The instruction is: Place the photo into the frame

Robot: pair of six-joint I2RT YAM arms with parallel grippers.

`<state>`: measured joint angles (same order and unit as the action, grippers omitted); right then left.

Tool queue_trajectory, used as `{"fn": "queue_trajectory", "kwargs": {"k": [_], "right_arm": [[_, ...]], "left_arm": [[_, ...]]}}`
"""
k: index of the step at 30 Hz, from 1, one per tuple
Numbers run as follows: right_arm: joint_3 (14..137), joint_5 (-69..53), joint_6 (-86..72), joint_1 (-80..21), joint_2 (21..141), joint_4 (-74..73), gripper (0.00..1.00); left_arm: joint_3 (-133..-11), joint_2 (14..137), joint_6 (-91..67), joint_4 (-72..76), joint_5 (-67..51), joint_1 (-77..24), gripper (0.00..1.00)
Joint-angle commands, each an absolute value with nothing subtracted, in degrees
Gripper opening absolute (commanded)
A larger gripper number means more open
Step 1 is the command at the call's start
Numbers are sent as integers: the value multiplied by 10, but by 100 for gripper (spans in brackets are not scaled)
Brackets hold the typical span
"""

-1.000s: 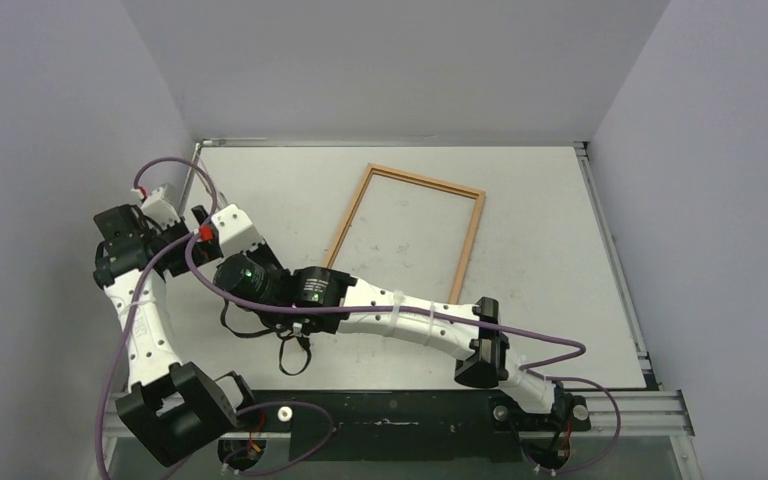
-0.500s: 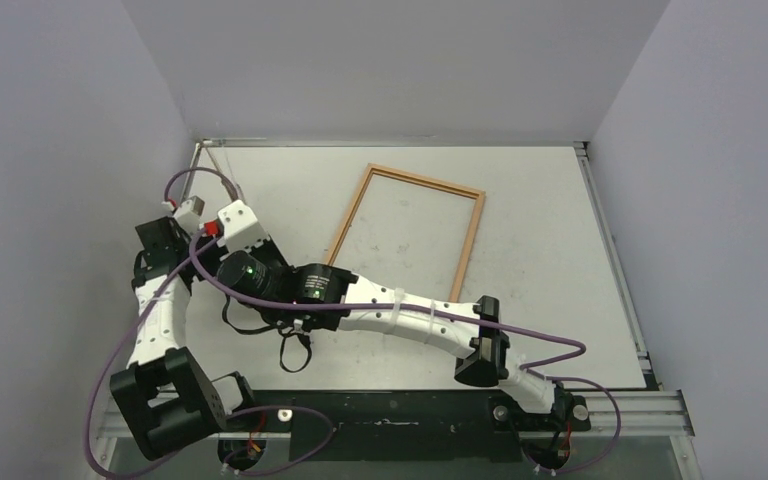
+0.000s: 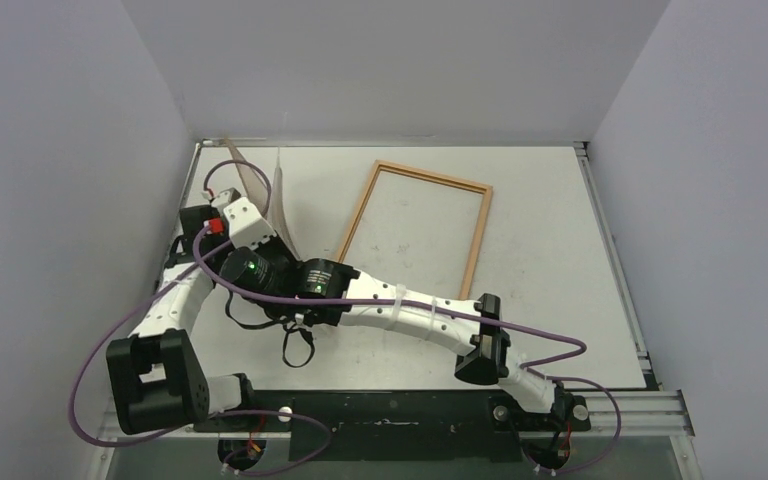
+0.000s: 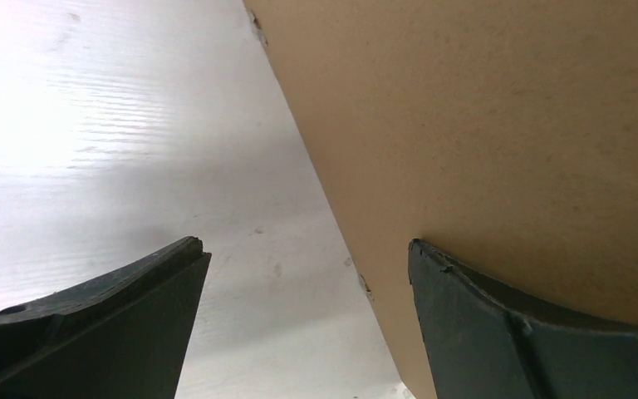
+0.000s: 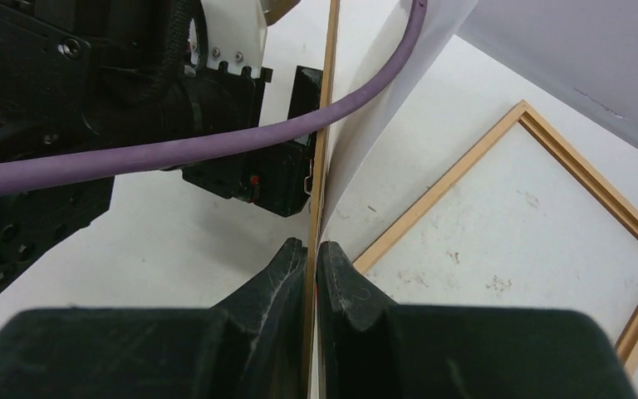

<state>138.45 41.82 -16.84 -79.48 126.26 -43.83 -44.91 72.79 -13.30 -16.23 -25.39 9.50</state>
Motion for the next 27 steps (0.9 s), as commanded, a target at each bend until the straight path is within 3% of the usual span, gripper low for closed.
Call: {"fn": "queue_trajectory", "kwargs": {"k": [1,12,22,27], "right_arm": [[1383,381,-163,-802,1238,-437,5],[1351,373,-190,-802,1235,-447,5],[1390,317,-187,-789,1312,-404,5],[1382,289,-199,-788,1339,-359,6]], "left_arm": [[-452,760,-171,-99,-266,47,90],[-514,820,-184,-106,-280,-4,94],[-633,777,-34,-331,-382,283,98],[-633,772,-14,-403,-449,332,97]]}}
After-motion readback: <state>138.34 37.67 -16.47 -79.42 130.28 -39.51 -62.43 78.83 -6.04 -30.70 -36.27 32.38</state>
